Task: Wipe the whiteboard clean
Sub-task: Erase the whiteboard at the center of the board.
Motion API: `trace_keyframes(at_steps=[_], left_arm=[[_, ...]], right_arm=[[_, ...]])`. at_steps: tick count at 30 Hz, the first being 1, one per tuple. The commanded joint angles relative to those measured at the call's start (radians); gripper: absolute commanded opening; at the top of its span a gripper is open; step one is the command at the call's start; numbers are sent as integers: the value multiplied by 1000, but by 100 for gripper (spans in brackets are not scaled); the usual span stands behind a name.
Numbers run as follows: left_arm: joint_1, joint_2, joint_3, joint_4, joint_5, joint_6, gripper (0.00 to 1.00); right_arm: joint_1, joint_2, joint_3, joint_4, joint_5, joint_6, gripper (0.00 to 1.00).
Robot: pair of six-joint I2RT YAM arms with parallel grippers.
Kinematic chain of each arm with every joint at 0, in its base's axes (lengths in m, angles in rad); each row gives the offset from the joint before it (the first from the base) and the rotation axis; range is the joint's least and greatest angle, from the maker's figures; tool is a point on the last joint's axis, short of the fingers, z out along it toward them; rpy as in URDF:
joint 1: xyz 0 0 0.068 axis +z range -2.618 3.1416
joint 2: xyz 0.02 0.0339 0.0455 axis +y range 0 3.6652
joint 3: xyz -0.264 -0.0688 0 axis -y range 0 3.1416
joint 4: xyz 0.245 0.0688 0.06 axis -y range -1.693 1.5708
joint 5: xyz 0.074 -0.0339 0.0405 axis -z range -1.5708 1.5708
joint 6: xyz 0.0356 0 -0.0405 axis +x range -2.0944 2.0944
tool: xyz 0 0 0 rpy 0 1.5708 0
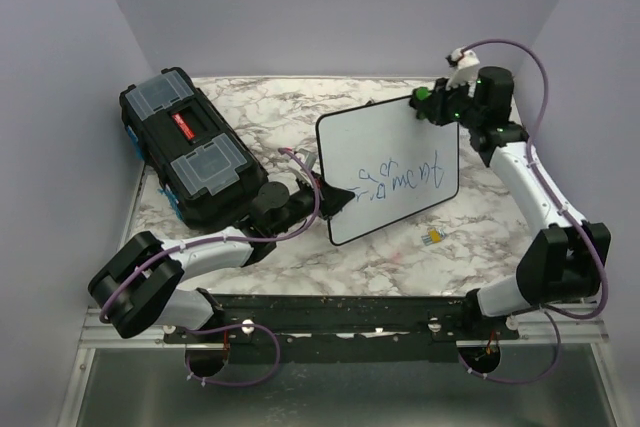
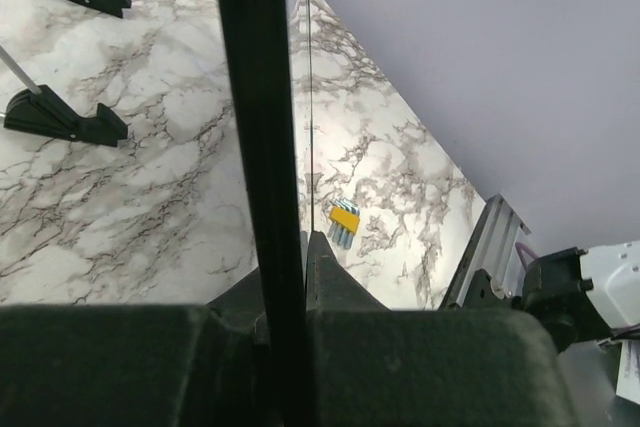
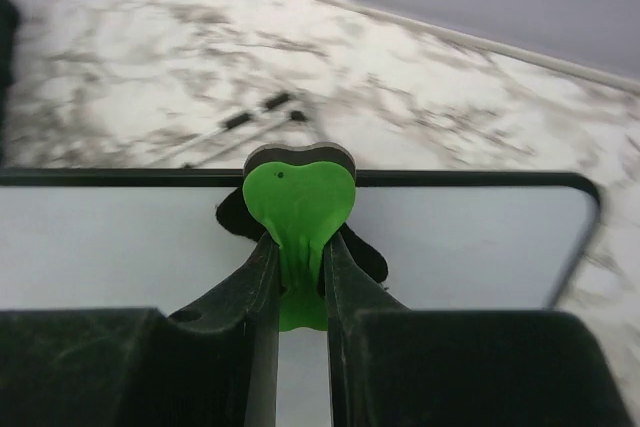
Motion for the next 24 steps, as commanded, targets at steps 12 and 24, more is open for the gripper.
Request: trace_keyframes(at_steps=[12, 24], left_arm=[[-18, -40, 20, 103, 80, 45, 0], [-23, -33, 34, 95, 76, 35, 0]], right_arm=[[-232, 129, -71, -28, -320, -6, 1], [226, -27, -99, 8, -347, 38, 1]])
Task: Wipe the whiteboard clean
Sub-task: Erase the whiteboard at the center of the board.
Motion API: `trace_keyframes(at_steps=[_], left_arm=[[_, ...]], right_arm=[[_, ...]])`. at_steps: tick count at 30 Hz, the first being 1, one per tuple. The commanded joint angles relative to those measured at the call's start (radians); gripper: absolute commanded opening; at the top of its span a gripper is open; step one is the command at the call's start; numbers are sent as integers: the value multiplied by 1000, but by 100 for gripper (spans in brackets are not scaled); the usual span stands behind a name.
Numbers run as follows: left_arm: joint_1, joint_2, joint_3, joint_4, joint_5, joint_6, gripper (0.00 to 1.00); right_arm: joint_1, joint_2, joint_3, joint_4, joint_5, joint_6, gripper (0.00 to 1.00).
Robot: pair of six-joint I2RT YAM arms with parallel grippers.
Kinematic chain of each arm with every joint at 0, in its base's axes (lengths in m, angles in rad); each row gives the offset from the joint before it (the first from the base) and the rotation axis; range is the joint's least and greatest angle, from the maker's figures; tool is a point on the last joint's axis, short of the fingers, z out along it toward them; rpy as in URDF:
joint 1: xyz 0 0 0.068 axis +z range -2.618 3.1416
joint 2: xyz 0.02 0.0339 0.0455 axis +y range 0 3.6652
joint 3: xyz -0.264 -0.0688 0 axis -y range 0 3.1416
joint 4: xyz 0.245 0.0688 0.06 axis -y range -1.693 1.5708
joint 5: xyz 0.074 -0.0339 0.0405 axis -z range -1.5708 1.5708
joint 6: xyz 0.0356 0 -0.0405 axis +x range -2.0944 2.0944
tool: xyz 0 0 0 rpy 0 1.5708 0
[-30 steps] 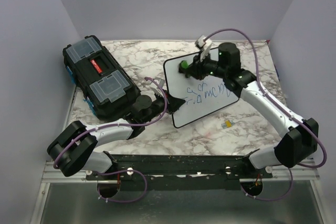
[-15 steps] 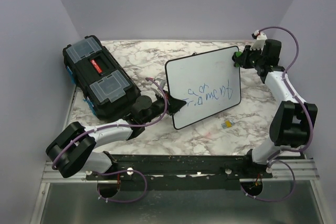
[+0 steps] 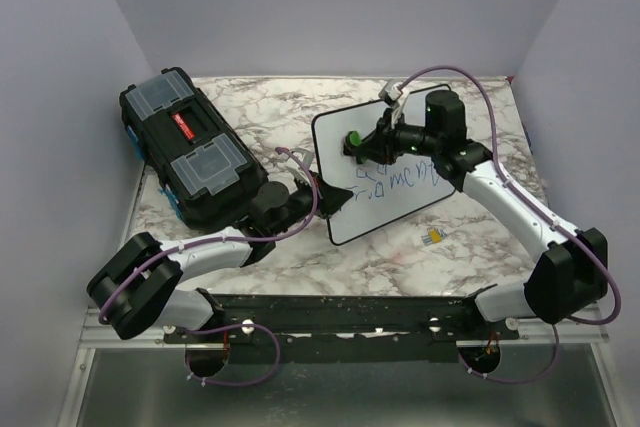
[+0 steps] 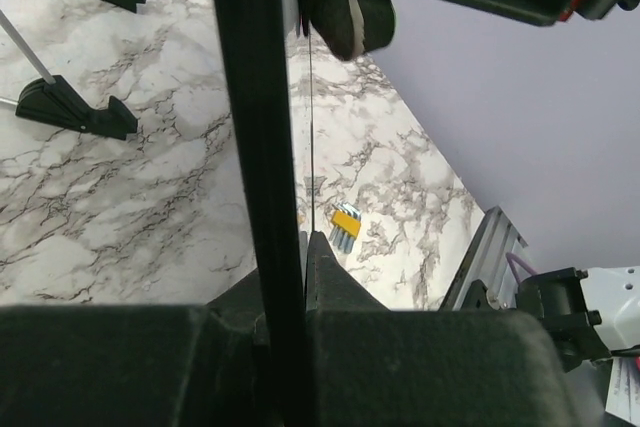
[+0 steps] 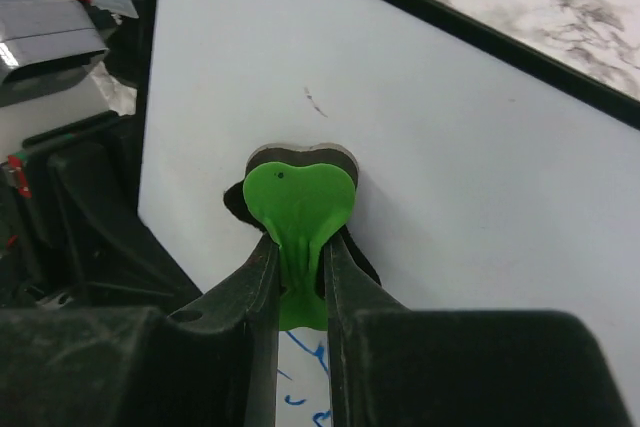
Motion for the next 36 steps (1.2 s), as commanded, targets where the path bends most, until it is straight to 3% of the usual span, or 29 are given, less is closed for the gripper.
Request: trace_keyframes(at_steps=[1, 5, 10, 13, 15, 19, 25, 28, 31, 33, 36], left_arm=[[-25, -26, 33, 114, 95, 70, 0], [-25, -31, 30, 111, 92, 72, 0], [-25, -27, 34, 115, 99, 73, 0], [-26, -20, 36, 123, 103, 70, 0], [-26, -17, 37, 127, 102, 68, 0], [-28, -18, 36, 128, 101, 66, 0], [-28, -22, 47, 108, 99, 73, 0], [-29, -23, 50, 103, 98, 73, 0], [-29, -30, 48, 97, 94, 77, 0], [-30, -35, 48, 90, 91, 82, 0], [-30, -33, 50, 88, 95, 84, 0]], right_arm=[[34, 34, 30, -23, -9, 66, 1], [-44, 16, 8, 3, 194, 80, 1], [-299, 19, -42, 88, 242, 145, 1], [-349, 30, -62, 99, 276, 99, 1], [-349, 36, -75, 126, 220, 84, 1], [-274, 48, -40, 64, 84, 98, 1], [54, -3, 42, -38, 44, -34, 1], [160, 20, 101, -120, 62, -82, 1], [172, 26, 93, -127, 139, -102, 1], [167, 8, 75, -98, 301, -85, 1], [58, -4, 76, -34, 418, 1, 1]])
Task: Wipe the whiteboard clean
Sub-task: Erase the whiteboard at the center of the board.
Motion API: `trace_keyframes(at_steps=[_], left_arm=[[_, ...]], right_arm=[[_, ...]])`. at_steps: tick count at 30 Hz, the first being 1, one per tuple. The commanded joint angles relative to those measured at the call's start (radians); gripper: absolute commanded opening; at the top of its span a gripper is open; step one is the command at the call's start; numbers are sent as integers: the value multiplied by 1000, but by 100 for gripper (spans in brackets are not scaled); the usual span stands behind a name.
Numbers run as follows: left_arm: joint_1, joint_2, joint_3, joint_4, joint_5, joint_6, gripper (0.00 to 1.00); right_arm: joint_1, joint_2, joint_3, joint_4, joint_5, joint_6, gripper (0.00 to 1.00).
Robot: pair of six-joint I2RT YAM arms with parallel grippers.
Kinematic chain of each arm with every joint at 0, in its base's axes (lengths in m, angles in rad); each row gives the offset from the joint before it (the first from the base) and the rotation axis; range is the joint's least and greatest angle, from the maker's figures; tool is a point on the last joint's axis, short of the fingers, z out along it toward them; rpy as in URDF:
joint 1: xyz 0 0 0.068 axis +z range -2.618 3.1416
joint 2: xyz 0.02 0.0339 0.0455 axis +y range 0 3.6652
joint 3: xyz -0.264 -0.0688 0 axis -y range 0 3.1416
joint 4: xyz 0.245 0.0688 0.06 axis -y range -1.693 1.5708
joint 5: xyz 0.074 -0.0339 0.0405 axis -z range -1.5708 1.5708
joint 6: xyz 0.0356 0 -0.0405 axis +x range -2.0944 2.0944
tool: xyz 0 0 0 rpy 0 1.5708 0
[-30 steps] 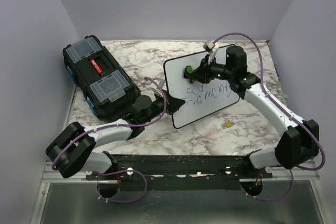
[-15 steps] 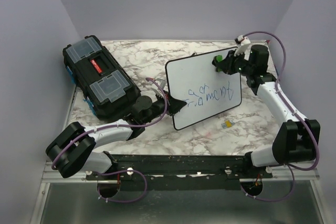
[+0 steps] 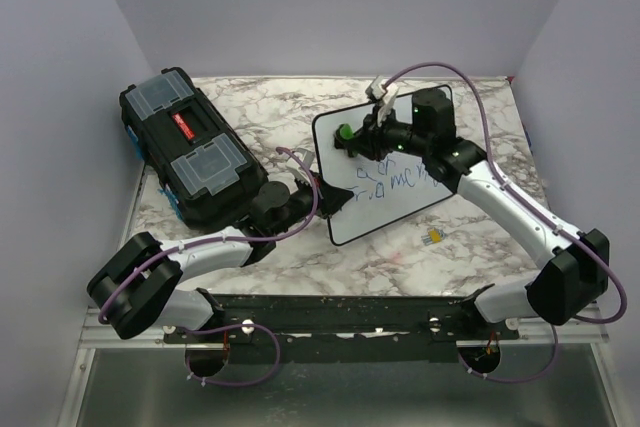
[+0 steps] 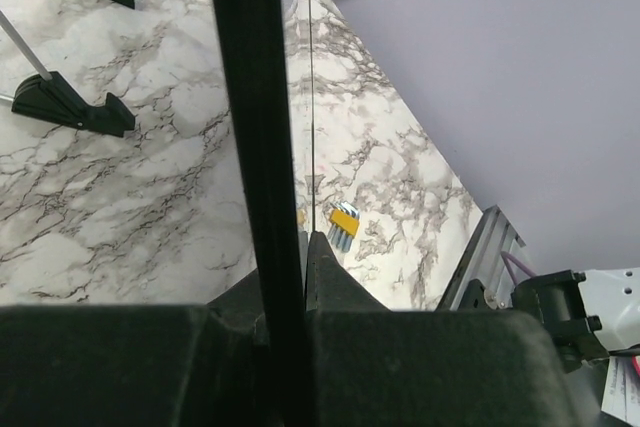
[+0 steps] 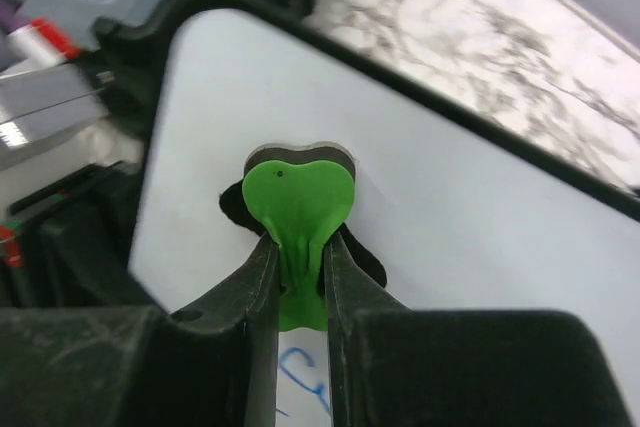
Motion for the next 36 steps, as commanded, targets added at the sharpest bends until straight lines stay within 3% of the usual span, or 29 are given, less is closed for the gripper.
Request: trace_keyframes(at_steps=[1, 6, 9, 11, 14, 17, 19, 21, 28, 33, 36], left_arm=[[-26, -30, 48, 99, 98, 88, 0], [-26, -29, 49, 105, 101, 86, 0], [-27, -26, 43, 119, 100, 82, 0], [-27, -14, 43, 128, 105, 74, 0], [-28, -7, 42, 135, 105, 69, 0], [-28, -21, 38, 124, 93, 76, 0], [-29, -29, 32, 122, 86, 82, 0], [-28, -31, 30, 122, 84, 84, 0], [-28, -25, 26, 137, 97, 83, 0], [-29, -29, 20, 146, 98, 80, 0], [-28, -46, 10, 142, 88, 88, 0]], right_arm=[[-166, -5, 3, 17, 241, 88, 1], [-263, 3, 17, 20, 254, 88, 1], [-255, 16, 9, -11, 39, 54, 1], [-190, 43, 45, -87, -101, 9, 1], [-40, 57, 71, -177, -193, -118, 1], [10, 68, 81, -202, -218, -125, 1], [5, 74, 87, -212, -137, -120, 1], [-44, 57, 47, -185, -74, -101, 1], [-429, -22, -119, 16, -2, 29, 1], [-637, 89, -100, 141, 64, 106, 1], [-662, 166, -53, 172, 62, 130, 1]])
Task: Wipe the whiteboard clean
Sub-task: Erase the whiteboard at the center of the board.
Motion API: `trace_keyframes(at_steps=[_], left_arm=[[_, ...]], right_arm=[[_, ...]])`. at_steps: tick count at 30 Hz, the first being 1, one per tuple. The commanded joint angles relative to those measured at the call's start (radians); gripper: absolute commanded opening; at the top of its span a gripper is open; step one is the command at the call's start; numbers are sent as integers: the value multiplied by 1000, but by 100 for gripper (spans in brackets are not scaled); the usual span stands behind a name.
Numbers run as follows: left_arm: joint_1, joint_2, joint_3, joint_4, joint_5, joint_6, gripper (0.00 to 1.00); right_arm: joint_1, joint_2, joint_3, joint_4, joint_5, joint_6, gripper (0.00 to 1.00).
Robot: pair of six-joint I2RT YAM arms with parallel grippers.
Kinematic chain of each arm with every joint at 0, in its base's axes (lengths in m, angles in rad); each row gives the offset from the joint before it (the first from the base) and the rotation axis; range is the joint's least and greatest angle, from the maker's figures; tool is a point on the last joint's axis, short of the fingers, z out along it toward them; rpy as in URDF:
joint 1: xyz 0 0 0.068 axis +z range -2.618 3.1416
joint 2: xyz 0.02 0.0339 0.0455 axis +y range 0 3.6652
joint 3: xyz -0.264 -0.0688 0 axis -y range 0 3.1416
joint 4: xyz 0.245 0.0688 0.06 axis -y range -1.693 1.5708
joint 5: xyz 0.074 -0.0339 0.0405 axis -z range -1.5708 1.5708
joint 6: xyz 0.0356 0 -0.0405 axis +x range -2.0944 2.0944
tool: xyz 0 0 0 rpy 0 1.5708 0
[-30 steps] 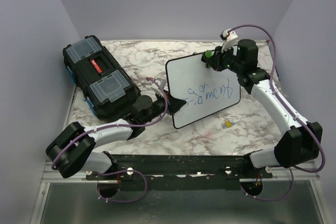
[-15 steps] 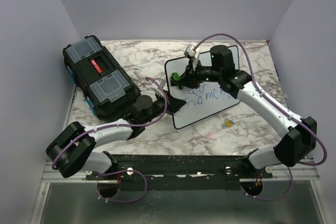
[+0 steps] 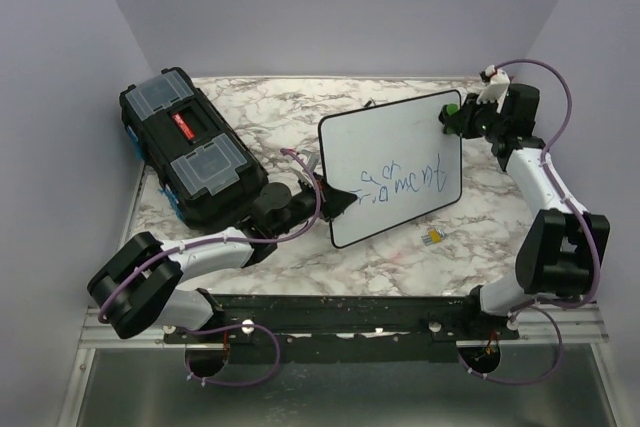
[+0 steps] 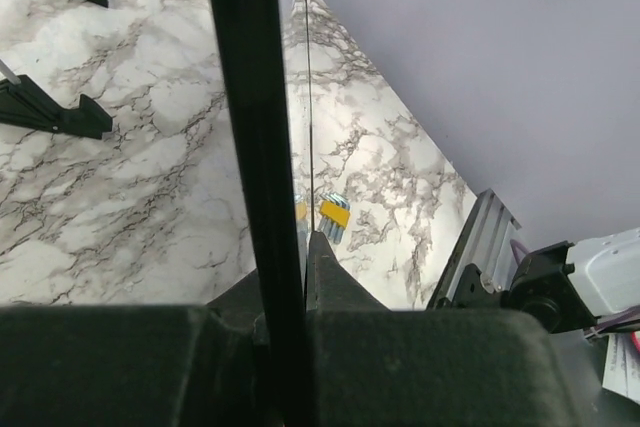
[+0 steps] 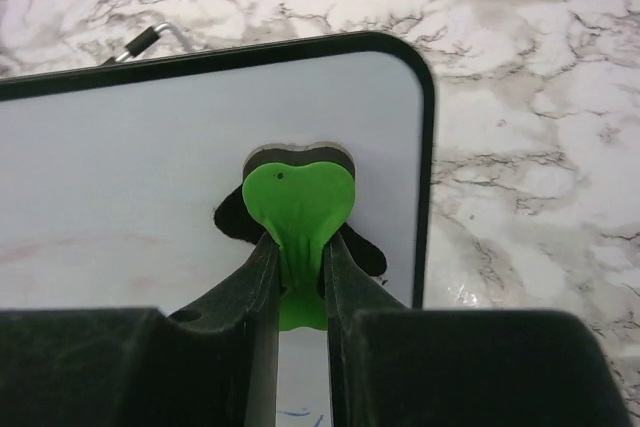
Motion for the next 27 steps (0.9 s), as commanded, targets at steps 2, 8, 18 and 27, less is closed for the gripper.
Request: trace_keyframes(at_steps=[2, 8, 18, 27], left_arm=[[-11, -57, 0, 127, 52, 56, 0], [-12, -47, 7, 131, 57, 56, 0], [-15, -17, 24, 144, 62, 32, 0], [-14, -35, 33, 114, 50, 39, 0]], right_arm=[[-23, 104, 72, 129, 32, 72, 1], [-17, 74, 89, 125, -205, 94, 1], [478, -63, 48, -198, -285, -237, 1], [675, -78, 74, -289, -29, -365, 1]])
